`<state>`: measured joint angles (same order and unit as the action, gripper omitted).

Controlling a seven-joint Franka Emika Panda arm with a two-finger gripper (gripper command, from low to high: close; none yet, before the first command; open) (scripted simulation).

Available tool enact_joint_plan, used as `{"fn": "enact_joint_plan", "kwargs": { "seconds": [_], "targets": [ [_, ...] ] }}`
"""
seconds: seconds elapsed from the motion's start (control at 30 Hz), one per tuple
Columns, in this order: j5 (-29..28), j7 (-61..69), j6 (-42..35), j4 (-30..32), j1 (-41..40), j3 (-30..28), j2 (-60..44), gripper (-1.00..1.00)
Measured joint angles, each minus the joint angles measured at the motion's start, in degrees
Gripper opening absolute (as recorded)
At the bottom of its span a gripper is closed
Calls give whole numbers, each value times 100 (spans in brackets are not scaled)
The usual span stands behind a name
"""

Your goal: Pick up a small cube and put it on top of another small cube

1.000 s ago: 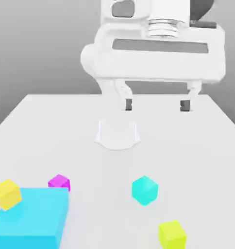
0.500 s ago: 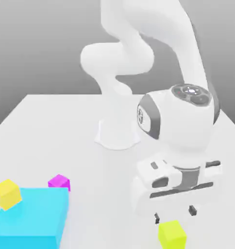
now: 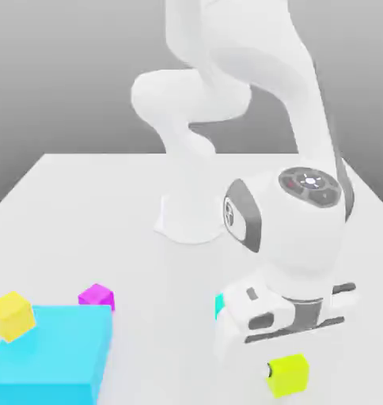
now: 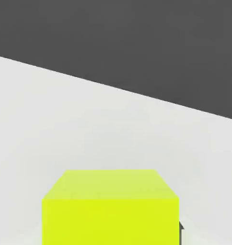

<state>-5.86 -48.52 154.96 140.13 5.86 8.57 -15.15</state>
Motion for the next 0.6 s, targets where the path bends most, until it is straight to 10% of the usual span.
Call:
{"fn": "enact_joint_plan", "kwargs": {
  "seconds": [0.6],
  "targets": [
    [877, 1722, 379, 2800, 214, -167, 2454, -100]
  ]
}}
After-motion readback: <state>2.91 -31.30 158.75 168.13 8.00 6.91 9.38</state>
